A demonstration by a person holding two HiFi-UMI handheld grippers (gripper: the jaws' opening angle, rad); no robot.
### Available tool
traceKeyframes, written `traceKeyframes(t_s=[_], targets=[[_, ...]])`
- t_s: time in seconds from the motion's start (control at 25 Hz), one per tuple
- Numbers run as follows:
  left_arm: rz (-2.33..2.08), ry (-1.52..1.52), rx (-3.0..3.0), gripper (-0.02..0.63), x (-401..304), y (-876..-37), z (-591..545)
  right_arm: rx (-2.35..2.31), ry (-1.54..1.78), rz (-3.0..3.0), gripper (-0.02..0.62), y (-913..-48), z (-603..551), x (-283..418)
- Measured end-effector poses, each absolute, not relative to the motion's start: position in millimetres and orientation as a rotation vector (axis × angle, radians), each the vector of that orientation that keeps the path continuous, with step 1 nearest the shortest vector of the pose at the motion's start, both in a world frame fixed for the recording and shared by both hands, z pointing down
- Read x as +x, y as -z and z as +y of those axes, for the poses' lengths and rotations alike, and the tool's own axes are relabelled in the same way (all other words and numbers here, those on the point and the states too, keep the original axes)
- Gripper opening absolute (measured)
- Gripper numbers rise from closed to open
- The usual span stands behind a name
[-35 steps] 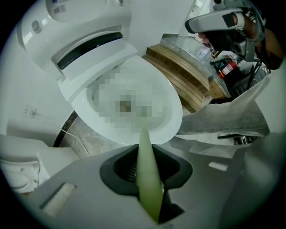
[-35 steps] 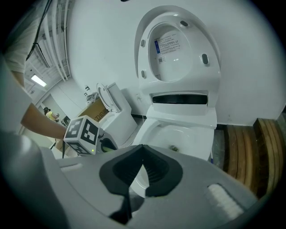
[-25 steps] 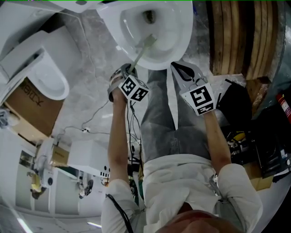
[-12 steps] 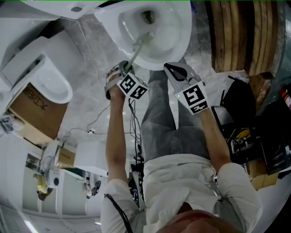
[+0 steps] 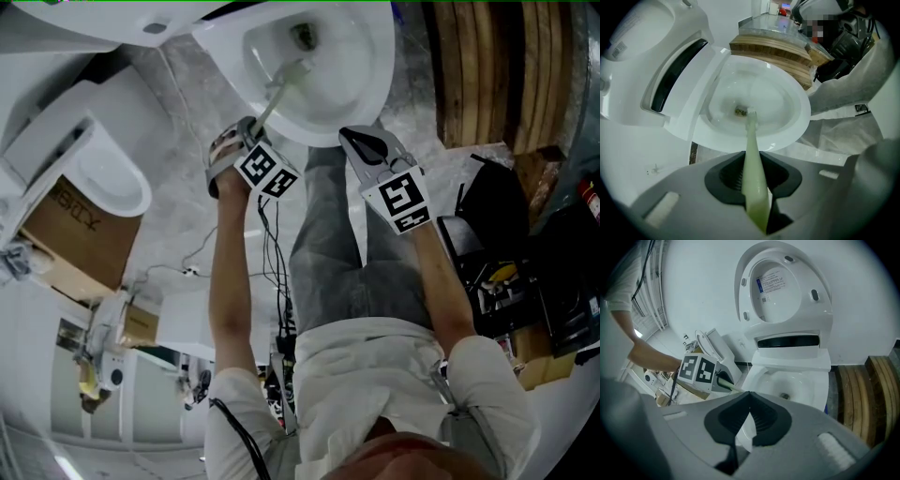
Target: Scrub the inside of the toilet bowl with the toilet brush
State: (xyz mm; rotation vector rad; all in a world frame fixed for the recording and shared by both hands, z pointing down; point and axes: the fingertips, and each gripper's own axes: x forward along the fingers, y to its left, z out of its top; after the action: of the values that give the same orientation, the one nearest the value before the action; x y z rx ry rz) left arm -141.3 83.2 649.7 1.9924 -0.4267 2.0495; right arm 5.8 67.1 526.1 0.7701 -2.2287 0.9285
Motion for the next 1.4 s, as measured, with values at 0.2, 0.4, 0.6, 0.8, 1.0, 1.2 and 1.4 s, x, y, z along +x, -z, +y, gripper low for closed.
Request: traceKeyframes(t_s=[0.2, 0.4, 0.6, 0.8, 1.0, 1.2, 1.4], targets=[[-0.404, -2.1, 1.992, 0.106, -147, -653, 71, 0.776, -0.935, -2.226, 0.003, -528, 64, 5], [-0.384, -2.133, 1.992, 0.106, -151, -661, 57, 0.787, -0.947, -2.222, 0.003, -530, 58, 3], [-0.375, -2.177, 1.99, 0.104, -157, -669, 38, 0.801, -0.96, -2.213, 0.003, -533, 54, 3], [-0.369, -2.221, 1.993, 0.104, -162, -679, 17, 0.815, -0.968, -2.204, 0.003, -536, 49, 3], [-0.356, -2.26, 2.007, 0.104, -161, -686, -3, 0.825, -0.976, -2.197, 0.003, -538, 46, 5], [-0.374, -2.245, 2.026, 0.104, -156, -685, -17, 0.833, -0.981, -2.194, 0.003, -538, 45, 6], [-0.463, -2.123, 1.979, 0.106, -159, -674, -26, 0.826, -0.979, -2.193, 0.003, -540, 46, 5]])
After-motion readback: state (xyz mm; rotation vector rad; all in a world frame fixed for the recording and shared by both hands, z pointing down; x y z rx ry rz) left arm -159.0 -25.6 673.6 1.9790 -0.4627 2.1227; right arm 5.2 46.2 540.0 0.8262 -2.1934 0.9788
